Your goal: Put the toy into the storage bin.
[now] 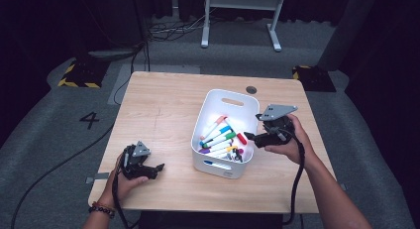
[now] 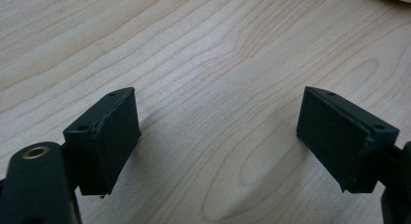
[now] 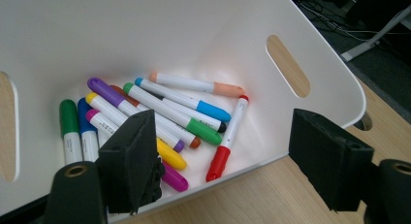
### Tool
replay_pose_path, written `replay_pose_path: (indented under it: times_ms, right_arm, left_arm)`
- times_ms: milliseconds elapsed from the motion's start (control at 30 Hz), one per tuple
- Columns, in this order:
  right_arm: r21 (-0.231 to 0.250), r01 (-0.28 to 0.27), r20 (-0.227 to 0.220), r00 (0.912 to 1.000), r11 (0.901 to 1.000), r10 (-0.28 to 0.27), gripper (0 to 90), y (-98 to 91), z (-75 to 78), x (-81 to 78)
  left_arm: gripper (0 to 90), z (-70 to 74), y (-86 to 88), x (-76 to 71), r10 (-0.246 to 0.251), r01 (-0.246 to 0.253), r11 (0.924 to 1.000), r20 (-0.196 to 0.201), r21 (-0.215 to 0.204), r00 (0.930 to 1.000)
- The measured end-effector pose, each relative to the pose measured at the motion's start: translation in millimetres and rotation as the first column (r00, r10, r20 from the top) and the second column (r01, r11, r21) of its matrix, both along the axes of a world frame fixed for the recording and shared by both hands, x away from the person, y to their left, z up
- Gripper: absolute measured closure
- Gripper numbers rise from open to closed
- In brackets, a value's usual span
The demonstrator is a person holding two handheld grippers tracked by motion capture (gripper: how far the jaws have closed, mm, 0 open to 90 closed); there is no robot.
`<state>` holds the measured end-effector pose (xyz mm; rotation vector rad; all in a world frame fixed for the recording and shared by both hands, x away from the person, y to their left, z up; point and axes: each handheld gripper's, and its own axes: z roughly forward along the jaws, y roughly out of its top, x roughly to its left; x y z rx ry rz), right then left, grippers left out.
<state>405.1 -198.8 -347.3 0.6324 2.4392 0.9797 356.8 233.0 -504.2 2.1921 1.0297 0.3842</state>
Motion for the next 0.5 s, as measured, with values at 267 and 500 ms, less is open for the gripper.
replay_pose_path:
  times_ms: [267, 500]
  right_arm:
    - [0.031, 0.023, 0.016, 0.9996, 0.9993, -0.024, 25.8, -12.9, 3.5, -8.7]
    - [0.039, 0.041, 0.035, 0.9985, 0.9984, -0.042, 25.1, -25.8, 0.7, -15.6]
  left_arm:
    - [15.6, 0.0, 0.0, 0.0, 0.0, 0.0, 1.0, 0.001, 0.0, 1.0]
    - [15.5, 0.0, 0.0, 0.1, -0.001, 0.001, 1.0, 0.0, 0.0, 1.0]
